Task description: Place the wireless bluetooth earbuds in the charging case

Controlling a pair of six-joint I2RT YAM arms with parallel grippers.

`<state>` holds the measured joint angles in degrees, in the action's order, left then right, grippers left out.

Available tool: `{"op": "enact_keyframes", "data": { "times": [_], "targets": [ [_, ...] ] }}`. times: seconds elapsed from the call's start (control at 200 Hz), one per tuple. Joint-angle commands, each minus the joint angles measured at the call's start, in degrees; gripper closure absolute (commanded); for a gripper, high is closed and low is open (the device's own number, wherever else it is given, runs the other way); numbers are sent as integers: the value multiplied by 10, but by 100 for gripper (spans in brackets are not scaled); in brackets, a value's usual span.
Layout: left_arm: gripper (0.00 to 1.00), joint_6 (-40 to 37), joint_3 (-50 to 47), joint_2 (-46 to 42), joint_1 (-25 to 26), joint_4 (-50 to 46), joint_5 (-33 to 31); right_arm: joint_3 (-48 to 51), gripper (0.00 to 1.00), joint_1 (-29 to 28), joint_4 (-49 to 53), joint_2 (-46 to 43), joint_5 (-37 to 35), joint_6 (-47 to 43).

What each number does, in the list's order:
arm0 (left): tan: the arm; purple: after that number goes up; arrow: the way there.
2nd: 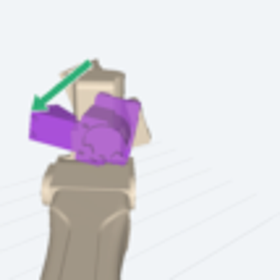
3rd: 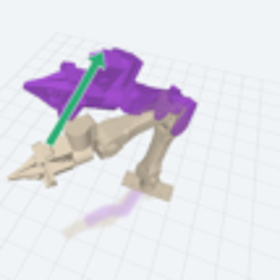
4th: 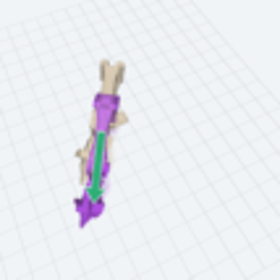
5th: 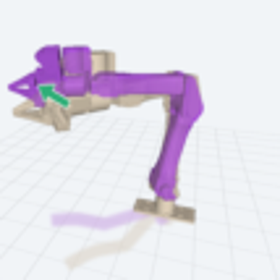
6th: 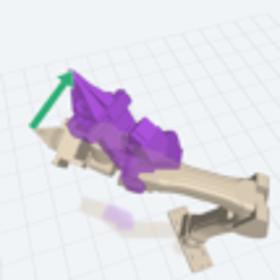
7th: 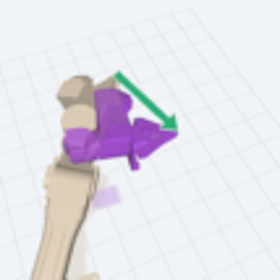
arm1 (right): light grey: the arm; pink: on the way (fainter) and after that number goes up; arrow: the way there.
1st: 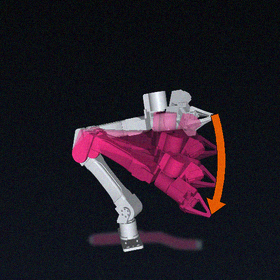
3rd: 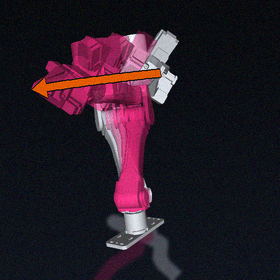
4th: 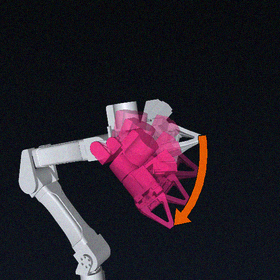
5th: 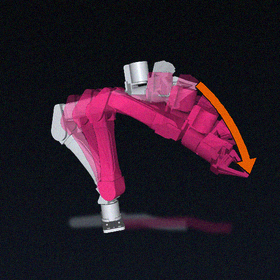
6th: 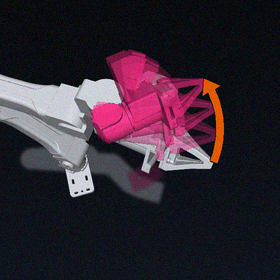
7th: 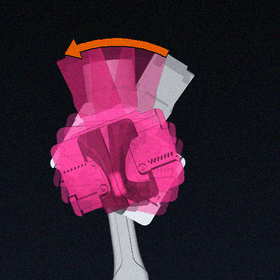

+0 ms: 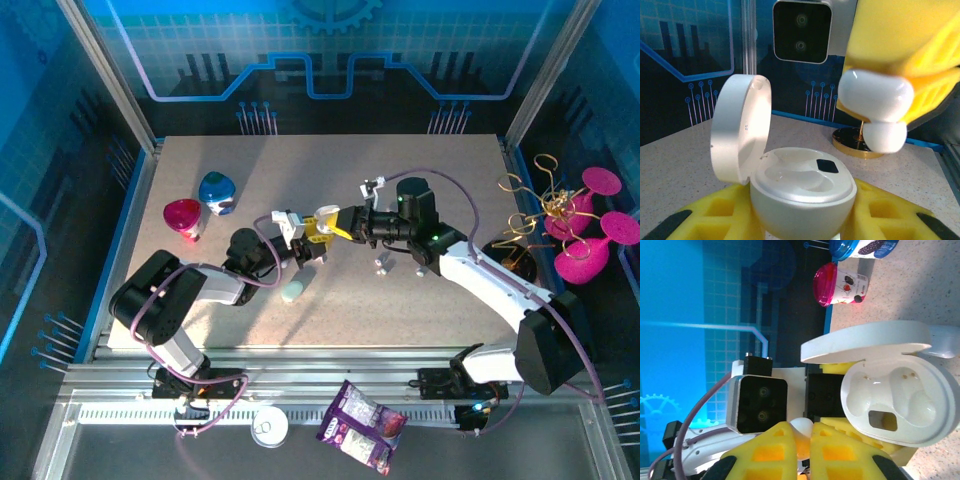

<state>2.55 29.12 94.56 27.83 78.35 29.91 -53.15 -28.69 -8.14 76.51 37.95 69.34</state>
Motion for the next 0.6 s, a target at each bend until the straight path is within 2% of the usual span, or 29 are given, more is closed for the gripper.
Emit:
{"op": "enact_keyframes", "data": {
  "times": [0.0, 0.415, 0.59],
  "targets": [
    [67, -15, 12, 0, 5, 20, -14, -19, 92, -8, 28, 11, -17, -26],
    [67, -21, 6, 2, 7, 20, -8, -42, 91, -22, 46, 41, -47, -58],
    [67, -25, 4, 3, 7, 19, -12, -42, 91, -22, 43, 28, -66, -64]
  ]
}}
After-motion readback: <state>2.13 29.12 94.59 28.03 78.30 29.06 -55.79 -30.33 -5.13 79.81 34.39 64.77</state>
